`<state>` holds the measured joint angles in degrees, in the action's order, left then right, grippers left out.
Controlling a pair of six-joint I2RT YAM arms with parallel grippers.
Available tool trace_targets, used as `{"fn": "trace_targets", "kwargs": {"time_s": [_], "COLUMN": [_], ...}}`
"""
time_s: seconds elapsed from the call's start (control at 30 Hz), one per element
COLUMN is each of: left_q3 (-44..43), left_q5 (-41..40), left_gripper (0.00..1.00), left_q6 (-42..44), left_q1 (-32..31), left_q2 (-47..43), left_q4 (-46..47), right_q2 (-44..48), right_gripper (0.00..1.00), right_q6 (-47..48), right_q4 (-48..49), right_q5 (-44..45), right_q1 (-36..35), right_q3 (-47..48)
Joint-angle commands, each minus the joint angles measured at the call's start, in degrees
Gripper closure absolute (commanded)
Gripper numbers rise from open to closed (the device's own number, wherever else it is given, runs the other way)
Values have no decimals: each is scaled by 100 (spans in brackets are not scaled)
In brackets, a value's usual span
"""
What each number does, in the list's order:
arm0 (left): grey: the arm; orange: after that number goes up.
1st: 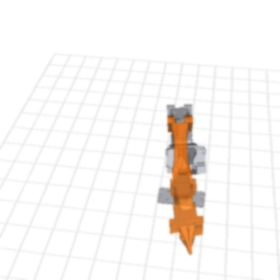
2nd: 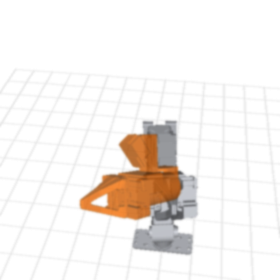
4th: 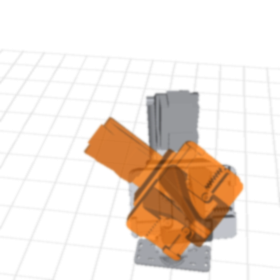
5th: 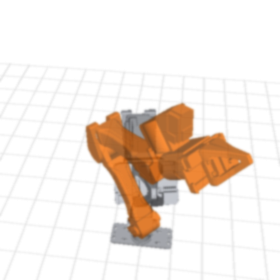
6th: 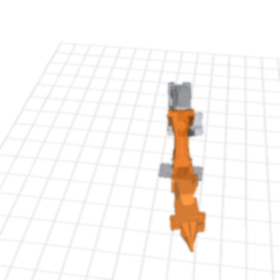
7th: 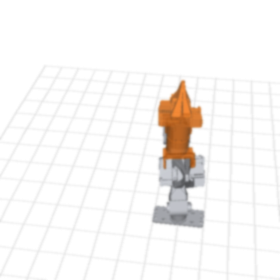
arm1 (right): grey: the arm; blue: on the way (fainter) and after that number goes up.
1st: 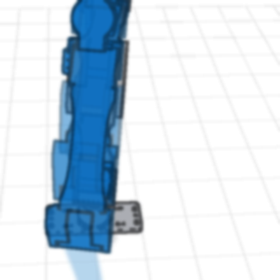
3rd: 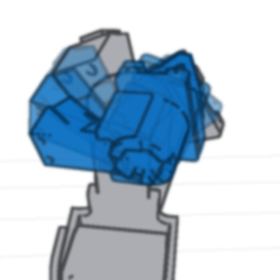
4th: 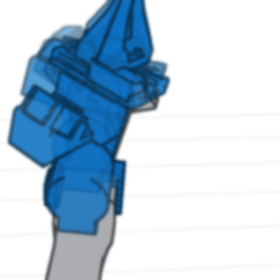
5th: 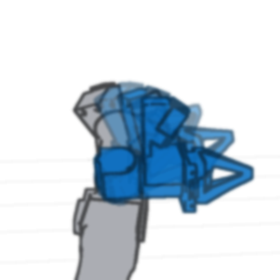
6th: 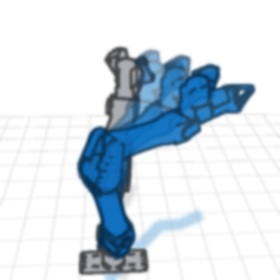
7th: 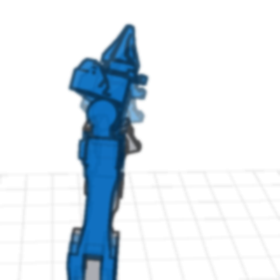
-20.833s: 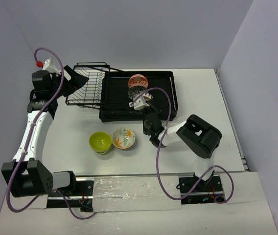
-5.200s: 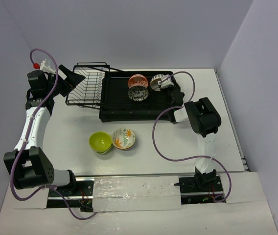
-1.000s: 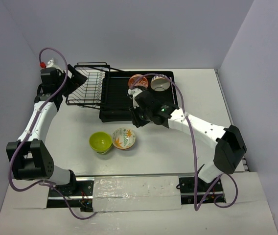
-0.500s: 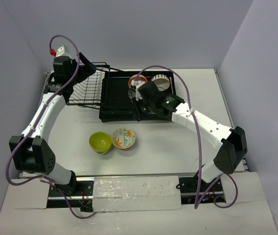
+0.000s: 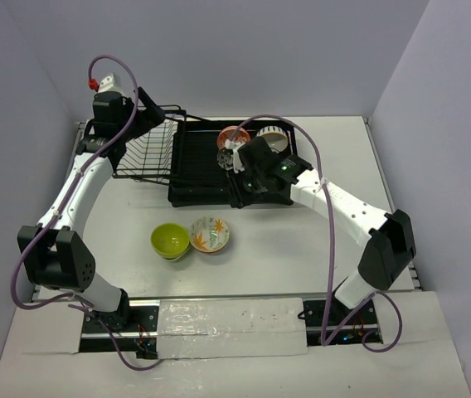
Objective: Load the bowls into the dish rack
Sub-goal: Pick up the bowl from the center of the board.
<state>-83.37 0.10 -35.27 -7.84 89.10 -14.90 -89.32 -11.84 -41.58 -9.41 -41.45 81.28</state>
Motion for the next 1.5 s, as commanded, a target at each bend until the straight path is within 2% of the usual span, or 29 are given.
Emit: {"fn": "trace_targets", "kwargs": {"time_s": [0.0,0.13,0.43,1.47], "left_q3": [74,724,1051,1174], "left_q5": [25,25,17,-186], "left_gripper": [1,1,1,1], "left_q6": [248,397,556,758], "left_q1": [-148,-148,-148,-148], "left_q2": [-252,-560,-754,-815], "left_q4": [145,285,233,31], "right_q2": [-217,-393,-859,-1738], "right_gripper": [63,63,63,62], "right_q6": [120,41,102,76], "right_q4": [88,300,291,353], "right_q5": [-404,-597,-782,-1353], "right_q1": [102,102,102,102], "right_q3": [-199,-436,-288,152]}}
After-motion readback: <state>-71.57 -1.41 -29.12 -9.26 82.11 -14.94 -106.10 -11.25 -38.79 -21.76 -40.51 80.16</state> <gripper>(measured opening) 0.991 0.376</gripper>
